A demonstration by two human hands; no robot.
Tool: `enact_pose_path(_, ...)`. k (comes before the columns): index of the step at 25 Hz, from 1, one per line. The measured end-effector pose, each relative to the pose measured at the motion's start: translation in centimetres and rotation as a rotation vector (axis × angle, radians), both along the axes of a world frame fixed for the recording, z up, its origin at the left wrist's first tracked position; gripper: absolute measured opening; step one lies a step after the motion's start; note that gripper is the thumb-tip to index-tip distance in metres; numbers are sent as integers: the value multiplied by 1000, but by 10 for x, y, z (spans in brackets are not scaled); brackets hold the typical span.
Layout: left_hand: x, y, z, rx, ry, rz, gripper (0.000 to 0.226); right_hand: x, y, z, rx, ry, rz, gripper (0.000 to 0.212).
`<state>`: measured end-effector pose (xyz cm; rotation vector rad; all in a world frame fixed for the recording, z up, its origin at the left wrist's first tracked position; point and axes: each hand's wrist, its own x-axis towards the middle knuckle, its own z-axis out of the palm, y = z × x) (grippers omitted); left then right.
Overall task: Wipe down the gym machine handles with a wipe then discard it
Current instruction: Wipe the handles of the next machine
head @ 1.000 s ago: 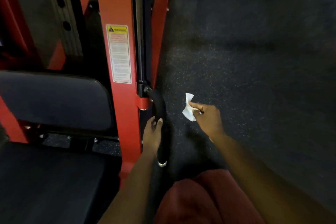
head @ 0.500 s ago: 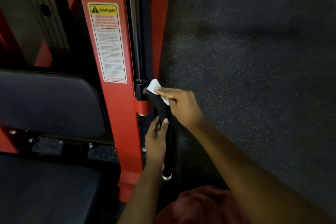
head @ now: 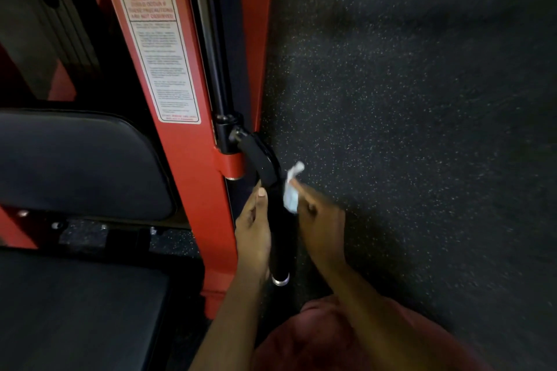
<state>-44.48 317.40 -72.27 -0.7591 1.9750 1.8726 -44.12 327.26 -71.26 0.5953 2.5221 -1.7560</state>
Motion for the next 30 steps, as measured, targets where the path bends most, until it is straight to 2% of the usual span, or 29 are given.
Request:
enact_pose_path(2, 1, 0, -2, -28, 12, -19, 63, -49, 6, 7, -80, -40, 24, 35)
enact_pose_path(4, 3, 1, -3, -18, 20, -16, 62, -86, 9, 16, -236, -61, 149, 38)
enact_pose_path(7, 4, 1, -3, -21, 36, -15, 60, -82, 10, 17, -304, -72, 203, 35)
enact_pose_path(12, 3, 0, -5, -40, 38, -19, 57, -17, 14, -12, -278, -222, 130, 34)
enact_pose_path(16, 5, -3, -9, -37, 36, -34, 68, -32, 16, -6, -250, -157, 93, 34)
enact_pose_path(19, 6, -4, -6, -31, 42, -50, 55, -38, 8, -1, -271, -64, 42, 33)
enact_pose_path(23, 9, -9, -6, -45, 60, -59, 31, 17, -13, -23, -174, -124, -73, 35)
enact_pose_path(27, 25, -13, -18, -117, 9, -54, 35, 51, -33, -48, -127, -213, -175, 36)
enact_pose_path(30, 30, -15, -22, -141, 0, -60, 40, 53, -29, -41, -86, -268, -142, 36)
